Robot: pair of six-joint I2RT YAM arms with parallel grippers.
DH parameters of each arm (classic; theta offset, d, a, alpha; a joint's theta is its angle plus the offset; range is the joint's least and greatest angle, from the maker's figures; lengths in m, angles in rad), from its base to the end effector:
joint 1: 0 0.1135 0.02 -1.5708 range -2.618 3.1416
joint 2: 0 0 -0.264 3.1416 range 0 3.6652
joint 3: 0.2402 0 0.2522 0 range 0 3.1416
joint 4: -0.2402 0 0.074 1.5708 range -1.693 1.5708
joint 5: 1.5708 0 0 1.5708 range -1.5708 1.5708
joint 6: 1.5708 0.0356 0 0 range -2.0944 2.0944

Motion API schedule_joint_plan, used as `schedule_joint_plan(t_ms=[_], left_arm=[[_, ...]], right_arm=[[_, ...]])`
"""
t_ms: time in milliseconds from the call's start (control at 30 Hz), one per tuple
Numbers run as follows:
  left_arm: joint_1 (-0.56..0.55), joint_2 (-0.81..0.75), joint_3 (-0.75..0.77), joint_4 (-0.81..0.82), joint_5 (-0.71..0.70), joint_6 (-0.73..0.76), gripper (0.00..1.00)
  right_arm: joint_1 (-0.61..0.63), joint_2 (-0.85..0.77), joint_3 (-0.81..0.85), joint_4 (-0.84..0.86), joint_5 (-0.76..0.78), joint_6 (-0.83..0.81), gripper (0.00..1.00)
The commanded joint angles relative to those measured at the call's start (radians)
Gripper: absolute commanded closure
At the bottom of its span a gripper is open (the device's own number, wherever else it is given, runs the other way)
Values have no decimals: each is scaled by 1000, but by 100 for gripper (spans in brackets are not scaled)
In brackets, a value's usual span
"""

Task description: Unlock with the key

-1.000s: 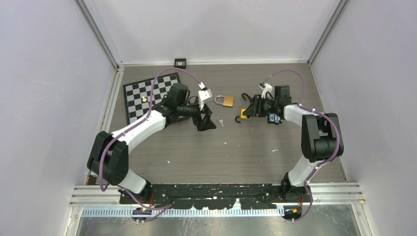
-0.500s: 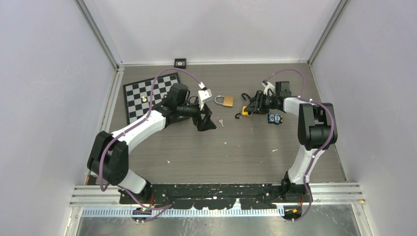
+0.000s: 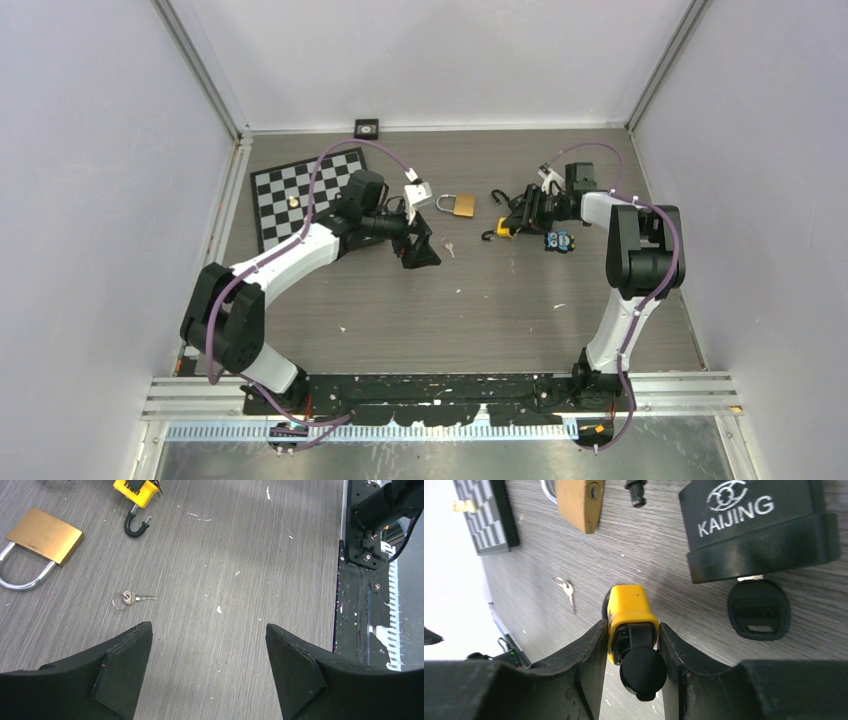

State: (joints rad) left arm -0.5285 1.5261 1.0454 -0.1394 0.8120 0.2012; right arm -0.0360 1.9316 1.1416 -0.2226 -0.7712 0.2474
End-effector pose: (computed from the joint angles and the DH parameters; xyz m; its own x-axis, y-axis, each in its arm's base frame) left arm 0.2748 -0.1904 0.2599 -0.3204 0.3463 -0.8817 0.9399 0.2318 -0.2505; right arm 0.3816 0.0111 0.1443 -0.9059 0.2084 -0.3688 -0.1251 0.7002 0.7029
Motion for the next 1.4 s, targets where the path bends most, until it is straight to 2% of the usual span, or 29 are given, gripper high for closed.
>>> schedule_joint_plan(t_ms=[0,167,433,567,767,867,1167,1267,1367], left_arm=[[1,5,13,15,23,-15,14],[2,9,18,11,27,-23,13],[2,-8,13,11,4,-10,10],[2,-22,7,33,-81,-31,6],[2,-67,-18,91,-177,-70,1],[2,-90,-31,117,-216,-71,0],[17,-151,-61,151,-428,-92,0],[35,-174,-50,116,-456,-93,0],[51,-195,-81,159,-484,-95,0]], right_arm=[[-5,7,39,-61,78,-54,51],[-5,10,45,-90,97,-65,33],[-5,-40,51,-161,153,-128,26],[-5,-120,52,-198,217,-159,18],[7,-236,51,-195,269,-229,16],[53,-254,85,-198,299,-274,16],[325,-250,168,-199,521,-433,13],[373,-264,166,-182,573,-457,12],[383,-265,176,-158,573,-428,11]])
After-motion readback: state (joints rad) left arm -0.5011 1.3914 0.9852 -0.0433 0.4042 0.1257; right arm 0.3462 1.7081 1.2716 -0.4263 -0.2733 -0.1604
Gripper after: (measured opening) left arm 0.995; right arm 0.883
